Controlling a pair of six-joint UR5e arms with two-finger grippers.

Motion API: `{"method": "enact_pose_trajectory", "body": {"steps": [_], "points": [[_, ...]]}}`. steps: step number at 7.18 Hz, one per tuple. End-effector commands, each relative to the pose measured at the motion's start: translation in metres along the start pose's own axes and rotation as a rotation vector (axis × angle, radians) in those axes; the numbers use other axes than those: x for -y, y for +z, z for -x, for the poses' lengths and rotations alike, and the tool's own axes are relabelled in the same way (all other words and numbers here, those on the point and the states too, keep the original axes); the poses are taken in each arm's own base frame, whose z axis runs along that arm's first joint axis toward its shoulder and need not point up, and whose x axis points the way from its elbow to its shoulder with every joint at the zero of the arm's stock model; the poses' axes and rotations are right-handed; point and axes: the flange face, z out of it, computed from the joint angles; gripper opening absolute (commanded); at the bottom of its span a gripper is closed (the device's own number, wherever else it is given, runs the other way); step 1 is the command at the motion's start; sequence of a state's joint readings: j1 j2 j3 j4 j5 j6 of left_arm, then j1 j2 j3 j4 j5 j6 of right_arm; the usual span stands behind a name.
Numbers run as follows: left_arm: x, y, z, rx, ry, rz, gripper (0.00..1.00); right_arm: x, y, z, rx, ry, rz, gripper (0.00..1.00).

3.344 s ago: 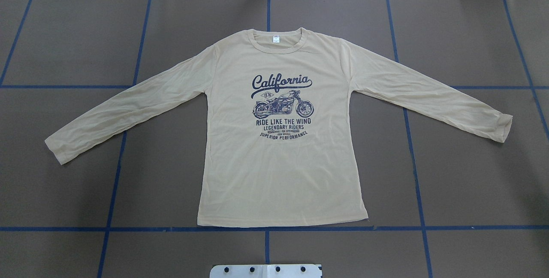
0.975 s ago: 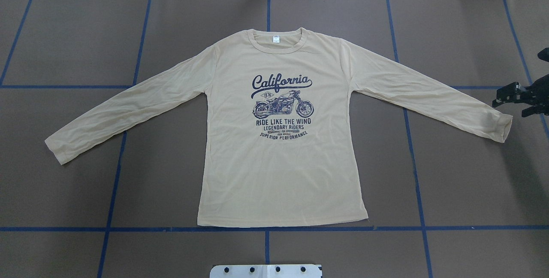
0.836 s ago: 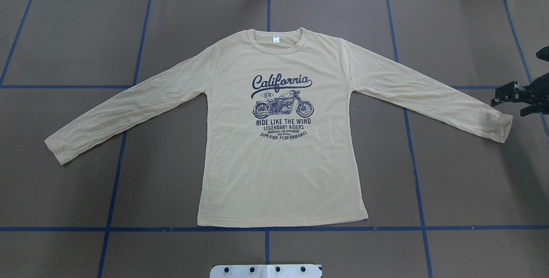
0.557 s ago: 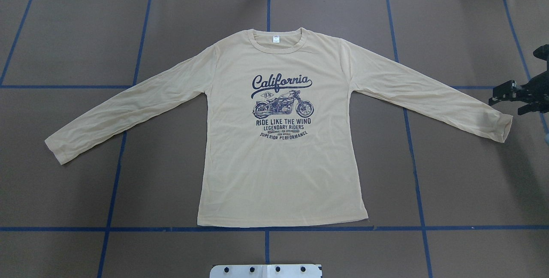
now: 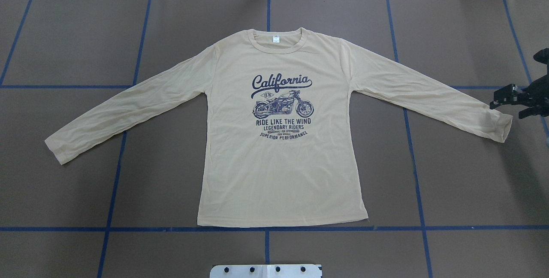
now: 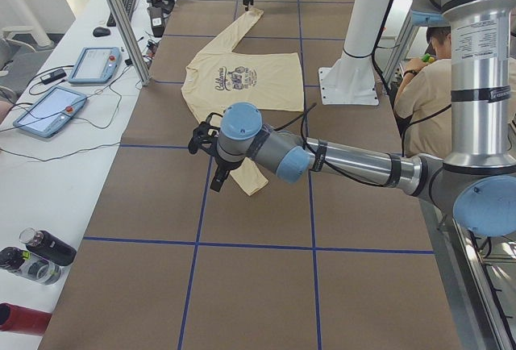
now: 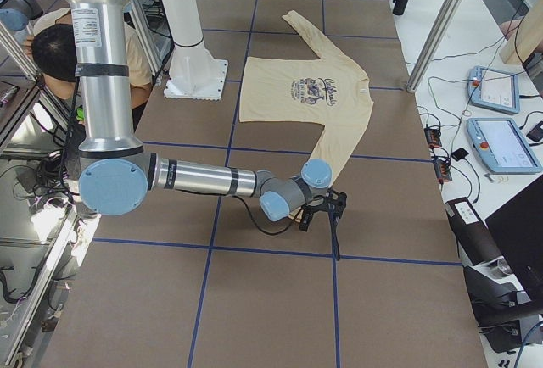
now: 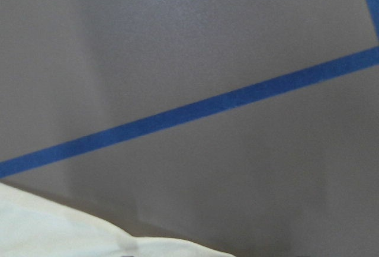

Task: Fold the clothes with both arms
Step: 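Lower the right gripper onto the sleeve cuff nearest it and grasp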

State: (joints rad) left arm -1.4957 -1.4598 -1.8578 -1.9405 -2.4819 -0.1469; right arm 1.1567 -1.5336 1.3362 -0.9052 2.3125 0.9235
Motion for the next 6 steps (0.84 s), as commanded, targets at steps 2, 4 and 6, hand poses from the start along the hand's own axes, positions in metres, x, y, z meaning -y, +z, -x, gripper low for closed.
{"method": "enact_pose_trajectory", "body": {"steps": [2,4,6], "points": [[0.002,-0.001,-0.002,-0.004,0.005,-0.003,1.00,-0.006,0.005,-0.014,-0.011,0.017,0.015,0.70],[0.002,-0.001,-0.002,-0.005,0.002,-0.002,1.00,-0.008,0.006,-0.020,-0.015,0.022,0.017,0.33],[0.002,-0.002,-0.003,-0.005,0.003,-0.003,1.00,-0.010,0.000,-0.012,0.002,0.015,0.018,0.00]]}}
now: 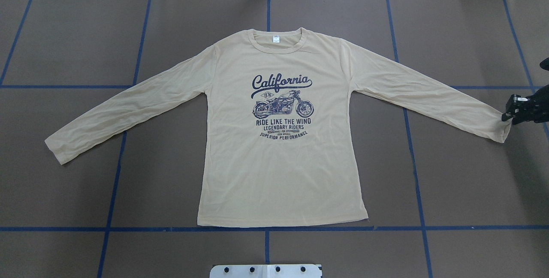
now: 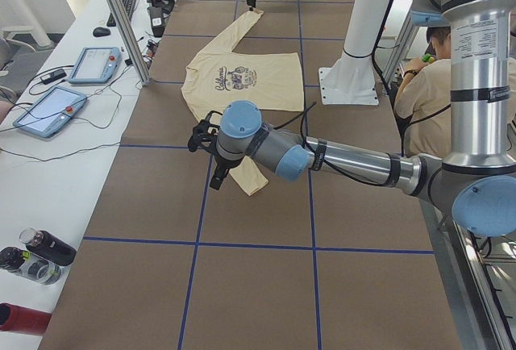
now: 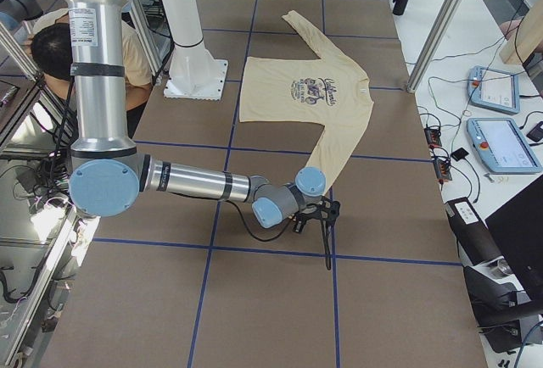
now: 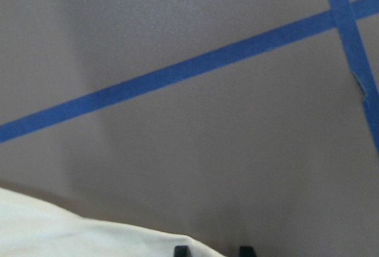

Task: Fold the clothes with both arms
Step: 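Lower the right gripper onto the sleeve cuff nearest it and grasp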

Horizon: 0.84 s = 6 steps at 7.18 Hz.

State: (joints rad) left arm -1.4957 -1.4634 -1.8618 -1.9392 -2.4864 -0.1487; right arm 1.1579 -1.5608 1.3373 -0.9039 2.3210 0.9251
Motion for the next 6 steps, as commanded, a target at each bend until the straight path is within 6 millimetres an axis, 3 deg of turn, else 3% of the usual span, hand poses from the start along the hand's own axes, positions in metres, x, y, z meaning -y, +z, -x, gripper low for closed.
{"method": "enact_pose_trajectory", "body": {"steps": [1,5,6], "points": [[0.000,0.000,0.000,0.000,0.000,0.000,1.00,-0.002,-0.005,0.006,0.012,0.006,-0.003,0.00],[0.003,-0.006,-0.009,-0.006,0.008,-0.017,1.00,-0.017,-0.048,0.036,0.087,-0.026,-0.028,0.00],[0.016,-0.007,-0.014,-0.002,-0.051,-0.033,1.00,-0.023,-0.074,0.069,0.133,0.024,-0.058,0.00]]}}
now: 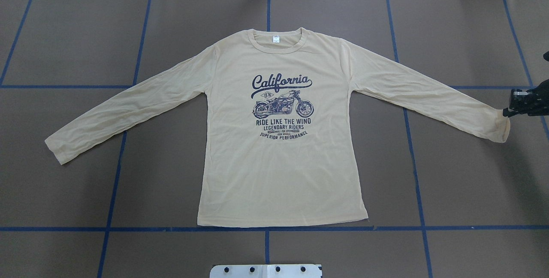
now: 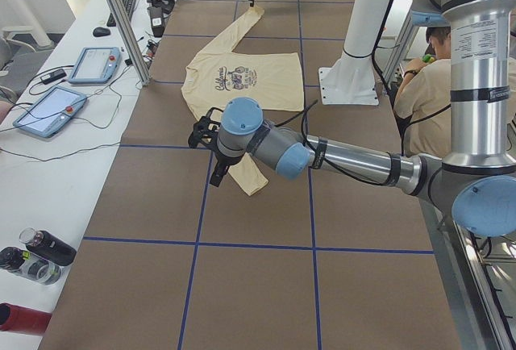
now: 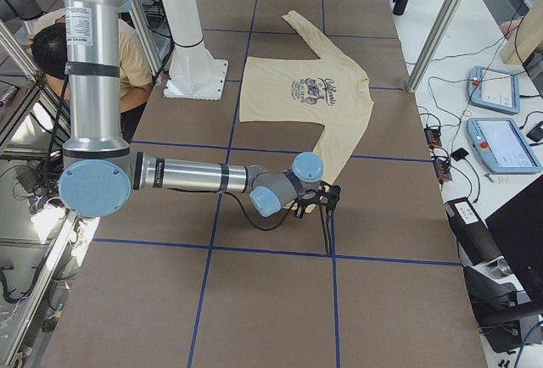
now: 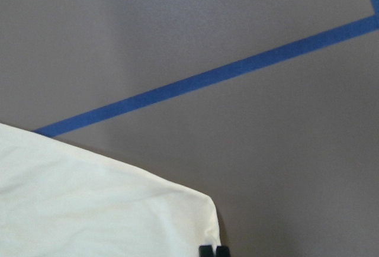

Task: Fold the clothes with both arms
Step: 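Lower the right gripper onto the sleeve cuff nearest it and grasp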

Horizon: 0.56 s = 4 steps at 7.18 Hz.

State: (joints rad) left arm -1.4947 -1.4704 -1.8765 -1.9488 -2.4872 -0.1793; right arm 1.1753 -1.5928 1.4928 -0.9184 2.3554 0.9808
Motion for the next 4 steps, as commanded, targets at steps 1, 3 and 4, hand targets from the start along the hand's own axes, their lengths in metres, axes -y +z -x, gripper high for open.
{"method": "enact_pose_trajectory", "body": {"steps": [1,3,4], "points": [[0.021,-0.004,-0.009,0.002,-0.060,-0.029,1.00,-0.012,-0.041,0.069,0.090,0.064,-0.043,0.00],[0.030,-0.003,-0.010,0.001,-0.047,-0.036,1.00,0.004,-0.044,0.220,0.129,0.088,-0.034,0.00],[0.034,-0.005,-0.013,-0.001,-0.041,-0.042,1.00,-0.003,-0.042,0.318,0.109,0.107,-0.030,0.00]]}}
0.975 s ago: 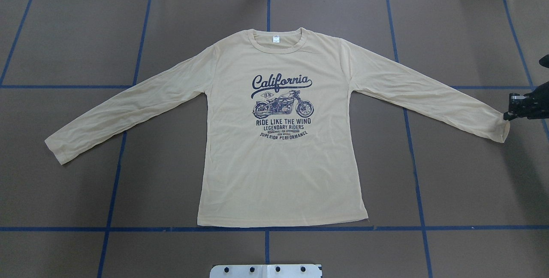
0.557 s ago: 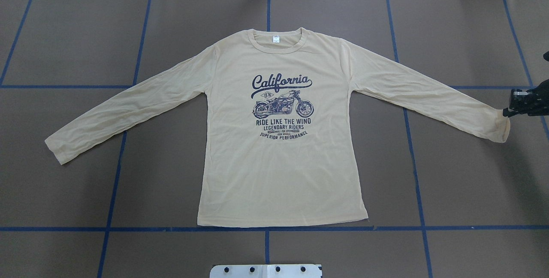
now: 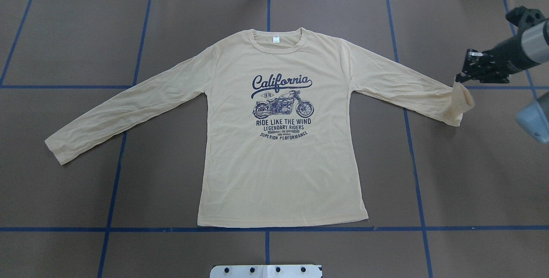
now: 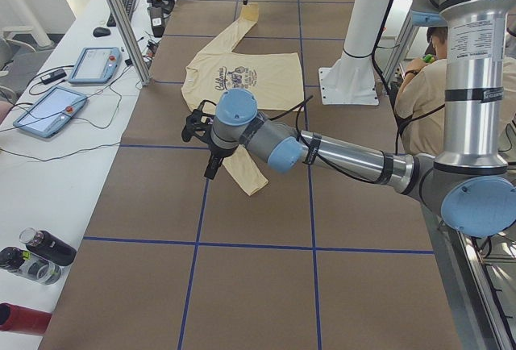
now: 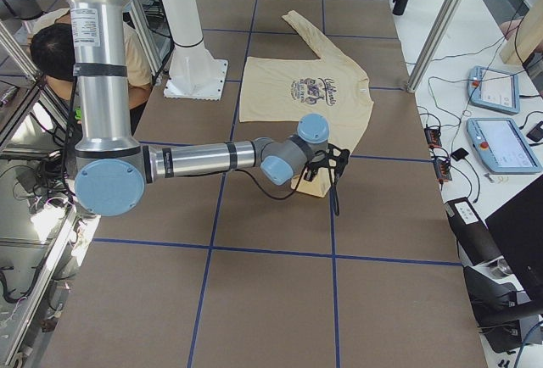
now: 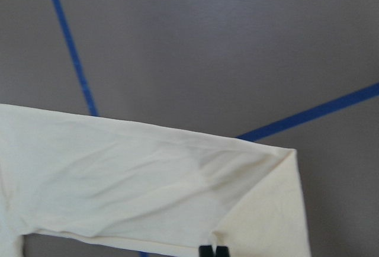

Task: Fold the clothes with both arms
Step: 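Carry the sleeve with the right gripper across the shirt toward the collar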

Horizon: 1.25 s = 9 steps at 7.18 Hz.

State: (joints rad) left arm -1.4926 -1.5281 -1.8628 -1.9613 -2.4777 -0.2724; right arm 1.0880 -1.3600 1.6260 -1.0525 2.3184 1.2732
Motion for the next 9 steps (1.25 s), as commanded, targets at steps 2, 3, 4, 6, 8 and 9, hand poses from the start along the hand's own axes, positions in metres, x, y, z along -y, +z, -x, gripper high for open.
{"method": "enact_pose_trajectory", "body": {"steps": [2,3,4,6,8,9], "points": [[0.013,-0.005,-0.010,-0.005,0.017,-0.018,1.00,-0.065,0.044,0.223,-0.038,0.000,-0.056,0.00],[0.015,-0.004,-0.010,-0.005,0.022,-0.019,1.00,-0.078,0.048,0.273,-0.008,0.007,-0.045,0.00],[0.015,-0.003,-0.008,-0.005,0.021,-0.017,1.00,-0.088,0.050,0.321,0.020,-0.004,-0.045,0.00],[0.015,-0.002,-0.009,-0.007,0.021,-0.016,1.00,-0.111,0.047,0.401,0.059,-0.050,-0.032,0.00],[0.015,-0.002,-0.008,-0.007,0.020,-0.016,1.00,-0.152,0.057,0.468,0.096,-0.107,-0.037,0.00],[0.015,0.001,-0.010,-0.010,0.024,-0.010,1.00,-0.193,0.082,0.485,0.088,-0.138,-0.067,0.00]]}}
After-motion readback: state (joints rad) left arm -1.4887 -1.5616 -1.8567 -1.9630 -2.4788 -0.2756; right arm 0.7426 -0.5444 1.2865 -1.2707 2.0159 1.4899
